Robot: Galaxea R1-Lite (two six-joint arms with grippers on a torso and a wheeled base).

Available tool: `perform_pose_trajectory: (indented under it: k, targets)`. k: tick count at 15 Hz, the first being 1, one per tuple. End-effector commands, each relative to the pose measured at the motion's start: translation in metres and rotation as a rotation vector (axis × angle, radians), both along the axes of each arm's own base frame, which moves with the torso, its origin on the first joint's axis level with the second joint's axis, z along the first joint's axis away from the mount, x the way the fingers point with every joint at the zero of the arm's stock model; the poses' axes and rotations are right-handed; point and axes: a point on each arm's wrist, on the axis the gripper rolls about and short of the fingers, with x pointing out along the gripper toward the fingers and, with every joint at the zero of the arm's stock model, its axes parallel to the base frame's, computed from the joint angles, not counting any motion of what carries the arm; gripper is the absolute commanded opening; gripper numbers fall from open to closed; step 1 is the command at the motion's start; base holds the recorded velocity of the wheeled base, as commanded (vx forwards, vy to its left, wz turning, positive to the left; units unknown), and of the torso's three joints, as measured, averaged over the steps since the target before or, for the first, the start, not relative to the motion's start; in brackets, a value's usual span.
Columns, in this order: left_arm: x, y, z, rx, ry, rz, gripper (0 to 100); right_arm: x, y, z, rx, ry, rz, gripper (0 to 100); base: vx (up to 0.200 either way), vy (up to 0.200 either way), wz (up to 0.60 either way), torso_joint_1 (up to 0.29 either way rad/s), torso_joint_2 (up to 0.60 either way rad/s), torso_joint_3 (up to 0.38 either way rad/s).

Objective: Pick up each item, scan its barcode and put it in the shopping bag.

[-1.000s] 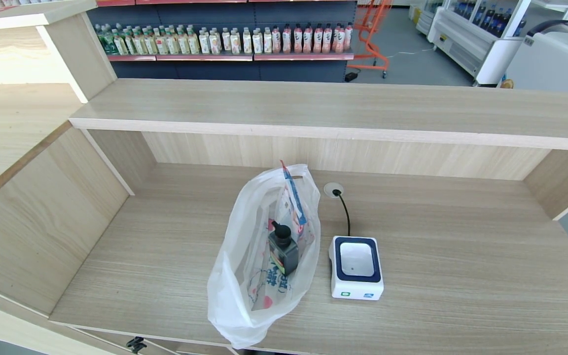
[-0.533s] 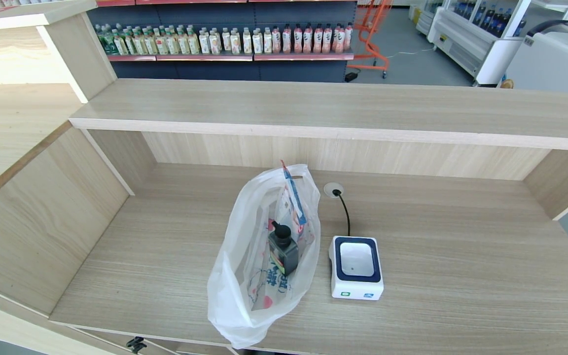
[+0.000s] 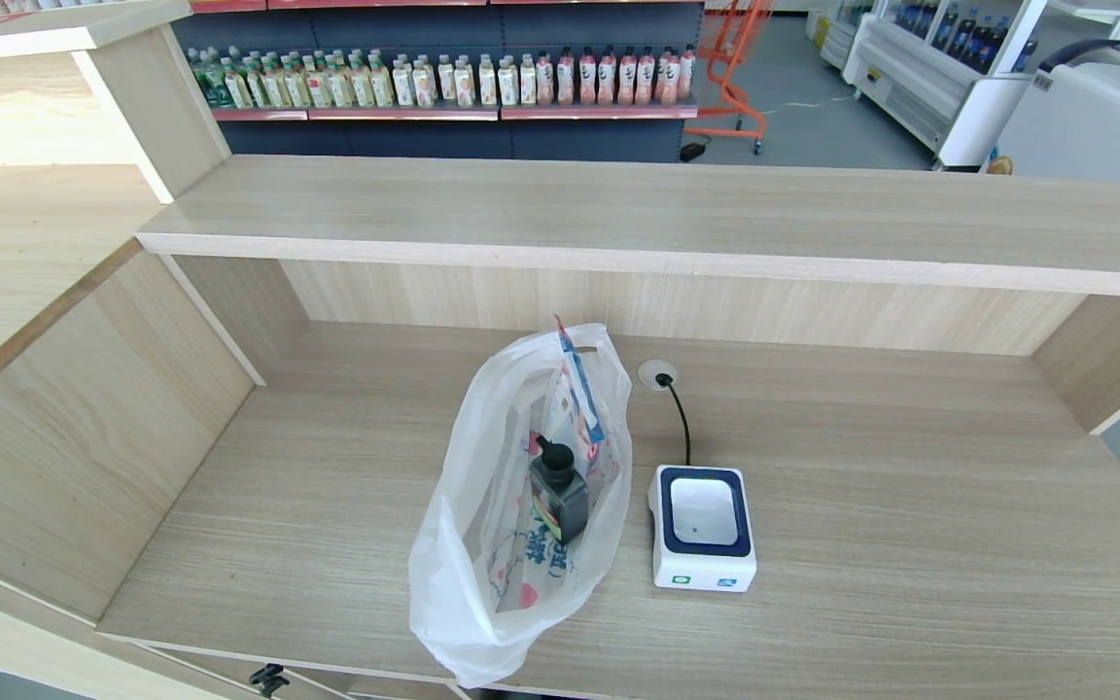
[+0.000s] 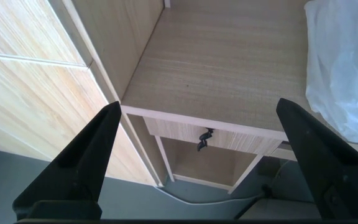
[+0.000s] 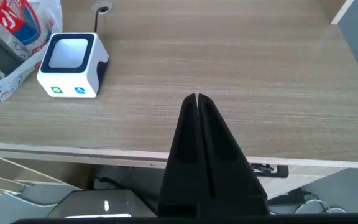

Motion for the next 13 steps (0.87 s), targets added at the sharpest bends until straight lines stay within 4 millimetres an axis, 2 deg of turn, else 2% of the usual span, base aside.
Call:
perform_pose_trajectory:
  k: [1, 3, 13]
  targets:
    - [0.0001, 0.0, 0.0, 0.001, 0.002, 0.001, 100, 0.0003, 0.0, 0.0001, 0.0, 0.004, 0.0, 0, 0.2, -0.2, 0.0, 0.002, 0.0, 0.007]
    - [0.0001, 0.0, 0.0, 0.0, 0.002, 0.001, 100, 0.0003, 0.0, 0.0001, 0.0, 0.004, -0.001, 0, 0.1, -0.2, 0.0, 0.0, -0.01, 0.002]
    - [0.0001, 0.0, 0.0, -0.003, 0.001, 0.001, 100, 0.0003, 0.0, 0.0001, -0.003, 0.004, 0.0, 0, 0.0, 0.0, 0.0, 0.0, 0.0, 0.0]
